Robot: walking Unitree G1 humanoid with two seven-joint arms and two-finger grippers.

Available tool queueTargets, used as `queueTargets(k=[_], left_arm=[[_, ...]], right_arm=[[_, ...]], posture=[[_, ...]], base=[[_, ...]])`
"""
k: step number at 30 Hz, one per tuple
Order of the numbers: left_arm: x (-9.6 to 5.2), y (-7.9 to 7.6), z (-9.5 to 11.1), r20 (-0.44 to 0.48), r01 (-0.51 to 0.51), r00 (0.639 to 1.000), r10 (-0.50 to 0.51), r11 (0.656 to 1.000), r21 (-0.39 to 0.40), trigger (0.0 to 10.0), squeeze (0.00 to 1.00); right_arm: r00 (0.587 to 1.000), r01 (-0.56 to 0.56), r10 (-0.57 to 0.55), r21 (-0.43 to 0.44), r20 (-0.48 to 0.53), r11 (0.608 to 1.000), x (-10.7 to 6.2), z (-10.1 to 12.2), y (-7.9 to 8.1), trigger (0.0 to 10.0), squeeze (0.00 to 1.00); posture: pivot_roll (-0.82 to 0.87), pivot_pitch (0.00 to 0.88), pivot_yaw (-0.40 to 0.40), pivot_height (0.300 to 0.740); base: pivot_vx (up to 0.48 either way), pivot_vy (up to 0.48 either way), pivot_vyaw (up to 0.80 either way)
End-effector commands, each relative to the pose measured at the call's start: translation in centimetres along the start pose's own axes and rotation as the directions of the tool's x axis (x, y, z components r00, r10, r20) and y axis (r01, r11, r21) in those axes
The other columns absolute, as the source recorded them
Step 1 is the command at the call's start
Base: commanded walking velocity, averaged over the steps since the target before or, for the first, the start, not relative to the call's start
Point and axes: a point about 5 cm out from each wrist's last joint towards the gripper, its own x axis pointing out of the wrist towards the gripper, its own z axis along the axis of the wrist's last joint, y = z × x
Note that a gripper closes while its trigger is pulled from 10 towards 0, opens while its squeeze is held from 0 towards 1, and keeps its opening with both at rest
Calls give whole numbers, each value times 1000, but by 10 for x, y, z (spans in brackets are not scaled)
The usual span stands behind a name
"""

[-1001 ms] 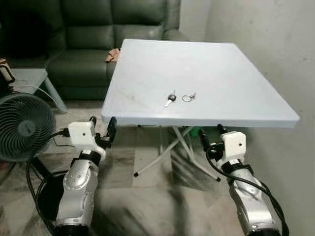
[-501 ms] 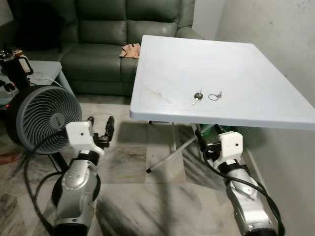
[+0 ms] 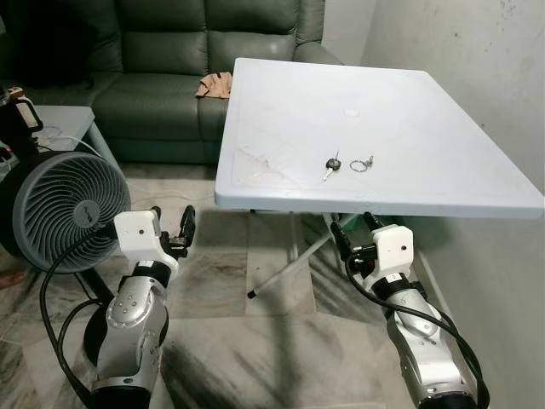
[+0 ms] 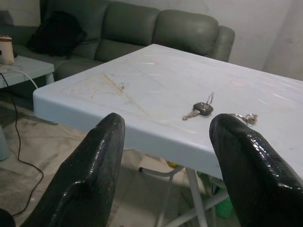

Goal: Hang keys on a hook

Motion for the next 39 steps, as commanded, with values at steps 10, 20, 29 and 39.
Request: queueTargets(k=[10, 20, 29, 39], left_arm=[[2, -3, 2, -10, 16, 1000, -15, 1000, 16, 10000, 0], [2, -3, 2, -12, 19, 1000, -19, 1000, 17, 10000, 0], [2, -4, 3, -7, 17, 1000, -17, 1000, 14, 10000, 0], [1, -4, 4, -4, 0, 1000, 0, 1000, 15, 10000, 0]], right_arm=[[1000, -2, 2, 3, 8, 1000, 2, 2, 0, 10000, 0], [1000, -6, 6, 2, 7, 1000, 2, 1, 1, 10000, 0], [1000, -14, 14, -1, 4, 1000, 2, 1, 1, 10000, 0], [1000, -24, 24, -6, 2, 1000, 3, 0, 2, 10000, 0]], posture=[[-88, 22, -44, 740], [-88, 20, -44, 740], [-84, 24, -47, 740], [-82, 29, -50, 740]], base=[[374, 0, 0], [382, 0, 0], [381, 0, 0], [372, 0, 0]])
